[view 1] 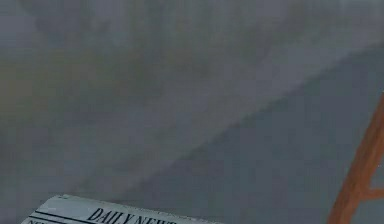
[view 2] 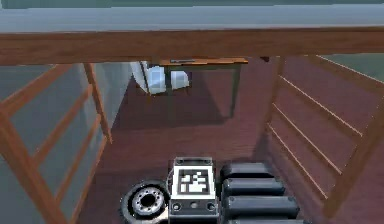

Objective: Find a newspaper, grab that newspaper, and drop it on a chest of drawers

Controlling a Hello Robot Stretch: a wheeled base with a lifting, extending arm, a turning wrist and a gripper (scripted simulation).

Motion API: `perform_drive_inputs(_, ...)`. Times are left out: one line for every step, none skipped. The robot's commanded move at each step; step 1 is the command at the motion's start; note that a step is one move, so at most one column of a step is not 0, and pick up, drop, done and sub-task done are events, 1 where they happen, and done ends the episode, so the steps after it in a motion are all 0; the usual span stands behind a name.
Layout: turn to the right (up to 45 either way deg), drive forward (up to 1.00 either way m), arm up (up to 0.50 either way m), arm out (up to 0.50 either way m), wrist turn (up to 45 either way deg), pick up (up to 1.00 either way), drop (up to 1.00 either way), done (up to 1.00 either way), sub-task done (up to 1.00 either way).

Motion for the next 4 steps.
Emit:
perform_drive_inputs(-45.0, 0.00, 0.00, 0.00, 0.0, 0.00, 0.00, 0.00, 0.00)
perform_drive_inputs(-45.0, 0.00, 0.00, 0.00, 0.0, 0.00, 0.00, 0.00, 0.00)
perform_drive_inputs(-6.0, 0.00, 0.00, 0.00, 0.0, 0.00, 0.00, 0.00, 0.00)
perform_drive_inputs(45.0, 0.00, 0.00, 0.00, 0.0, 0.00, 0.00, 0.00, 0.00)
